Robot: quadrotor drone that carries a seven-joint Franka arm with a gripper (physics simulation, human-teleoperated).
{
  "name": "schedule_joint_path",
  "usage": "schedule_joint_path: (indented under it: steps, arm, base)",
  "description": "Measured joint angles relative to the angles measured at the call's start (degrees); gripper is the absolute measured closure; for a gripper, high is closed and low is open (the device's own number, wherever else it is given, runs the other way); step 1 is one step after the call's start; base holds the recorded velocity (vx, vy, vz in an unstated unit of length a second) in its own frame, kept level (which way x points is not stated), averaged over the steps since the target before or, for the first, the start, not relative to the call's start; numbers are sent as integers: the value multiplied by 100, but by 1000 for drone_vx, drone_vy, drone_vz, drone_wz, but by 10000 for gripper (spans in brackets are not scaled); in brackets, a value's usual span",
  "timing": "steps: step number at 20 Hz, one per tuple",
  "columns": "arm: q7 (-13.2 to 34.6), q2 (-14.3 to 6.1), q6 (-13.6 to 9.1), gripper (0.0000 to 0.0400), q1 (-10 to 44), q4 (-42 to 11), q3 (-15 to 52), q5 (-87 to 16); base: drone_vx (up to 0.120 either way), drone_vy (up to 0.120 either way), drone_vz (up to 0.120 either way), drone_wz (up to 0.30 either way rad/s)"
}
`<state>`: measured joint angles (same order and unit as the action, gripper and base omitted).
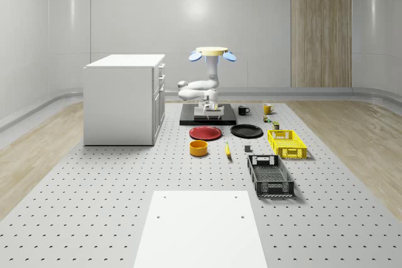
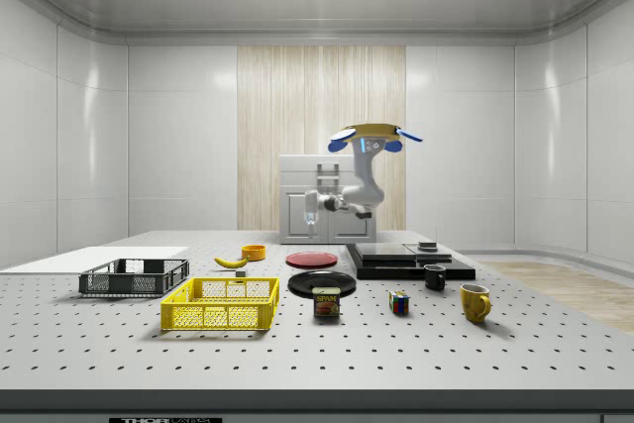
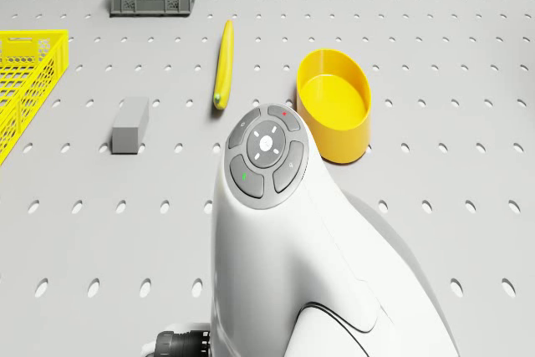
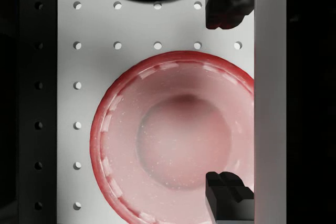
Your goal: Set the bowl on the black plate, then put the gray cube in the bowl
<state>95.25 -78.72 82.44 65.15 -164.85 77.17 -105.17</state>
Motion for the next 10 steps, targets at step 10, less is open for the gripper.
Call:
schedule_joint_path:
  steps: [10]
  arm:
    - [35, -162, 151, 0, 40, 8, 31, 71]
  base:
    - [120, -48, 0, 0]
